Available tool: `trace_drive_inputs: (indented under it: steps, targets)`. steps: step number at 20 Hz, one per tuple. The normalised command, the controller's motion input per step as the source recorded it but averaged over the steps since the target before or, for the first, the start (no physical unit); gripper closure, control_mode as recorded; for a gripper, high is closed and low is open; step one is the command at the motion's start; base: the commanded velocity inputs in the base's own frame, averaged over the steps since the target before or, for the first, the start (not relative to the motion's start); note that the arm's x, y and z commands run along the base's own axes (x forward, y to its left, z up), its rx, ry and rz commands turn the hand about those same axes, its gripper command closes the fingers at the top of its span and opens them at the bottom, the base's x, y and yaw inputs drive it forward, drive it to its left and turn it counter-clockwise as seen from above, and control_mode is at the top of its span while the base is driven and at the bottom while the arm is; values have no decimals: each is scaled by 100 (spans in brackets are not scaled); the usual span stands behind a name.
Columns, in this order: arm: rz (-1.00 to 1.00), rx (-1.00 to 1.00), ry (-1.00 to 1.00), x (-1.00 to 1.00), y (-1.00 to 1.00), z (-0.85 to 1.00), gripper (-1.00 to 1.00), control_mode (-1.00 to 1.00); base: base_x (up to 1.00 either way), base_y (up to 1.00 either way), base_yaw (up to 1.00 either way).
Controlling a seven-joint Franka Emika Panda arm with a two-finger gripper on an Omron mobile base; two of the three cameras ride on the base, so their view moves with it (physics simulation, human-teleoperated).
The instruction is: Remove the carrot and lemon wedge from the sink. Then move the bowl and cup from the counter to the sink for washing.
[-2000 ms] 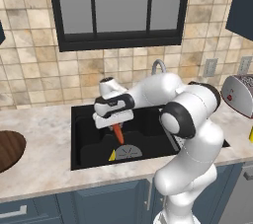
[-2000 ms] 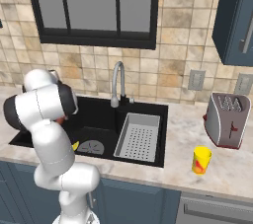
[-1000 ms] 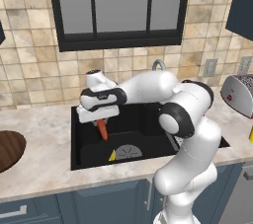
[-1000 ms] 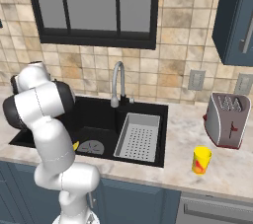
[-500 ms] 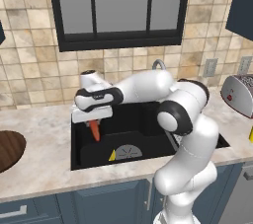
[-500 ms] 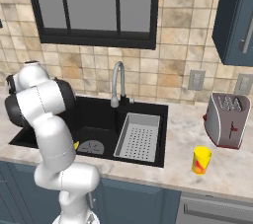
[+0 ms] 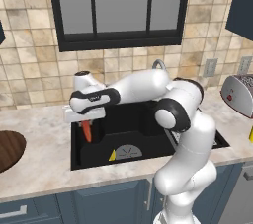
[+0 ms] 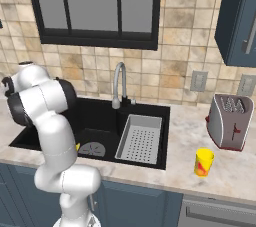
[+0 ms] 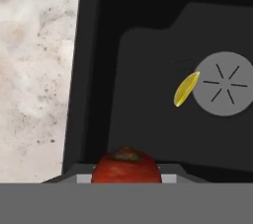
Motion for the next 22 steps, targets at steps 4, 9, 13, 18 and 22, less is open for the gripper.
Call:
trace_drive_inputs:
  steps: [4, 9, 13, 18, 22]
  targets:
    - [0, 4, -3, 9, 28, 0, 100, -100, 0, 0, 0]
    - [0, 8, -6, 12, 27, 0, 100, -100, 0, 0, 0]
    - [0, 6, -8, 13, 26, 0, 100, -100, 0, 0, 0]
    - [0, 4, -8, 15, 24, -1, 100, -100, 0, 0, 0]
    - [0, 5, -7, 16, 24, 0, 100, -100, 0, 0, 0]
